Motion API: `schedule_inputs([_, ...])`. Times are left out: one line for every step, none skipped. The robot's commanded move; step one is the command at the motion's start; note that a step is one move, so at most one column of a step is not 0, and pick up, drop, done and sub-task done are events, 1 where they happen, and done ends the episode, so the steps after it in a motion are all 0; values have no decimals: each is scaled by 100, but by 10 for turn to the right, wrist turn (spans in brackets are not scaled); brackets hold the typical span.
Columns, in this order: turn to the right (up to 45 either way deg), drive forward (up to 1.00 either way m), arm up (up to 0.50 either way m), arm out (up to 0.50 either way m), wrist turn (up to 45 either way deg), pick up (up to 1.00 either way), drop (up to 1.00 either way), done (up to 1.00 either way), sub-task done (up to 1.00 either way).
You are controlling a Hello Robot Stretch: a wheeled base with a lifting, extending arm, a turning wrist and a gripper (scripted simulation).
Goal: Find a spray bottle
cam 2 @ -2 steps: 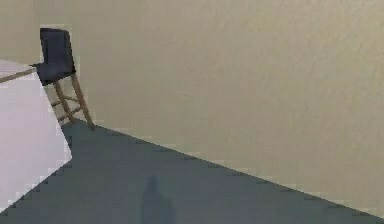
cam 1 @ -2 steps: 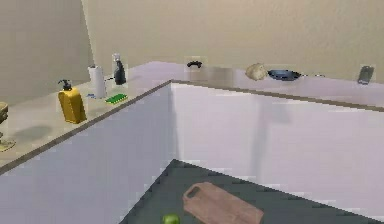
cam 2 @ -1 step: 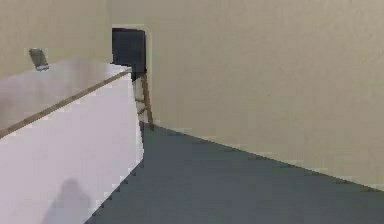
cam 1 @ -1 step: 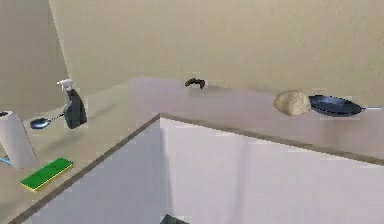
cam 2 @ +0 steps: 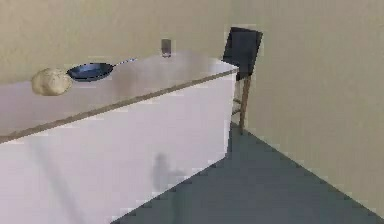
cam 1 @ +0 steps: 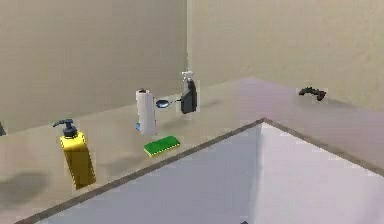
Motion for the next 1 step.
schedule_inputs([0, 0, 0, 0, 0, 0, 0, 100, 0])
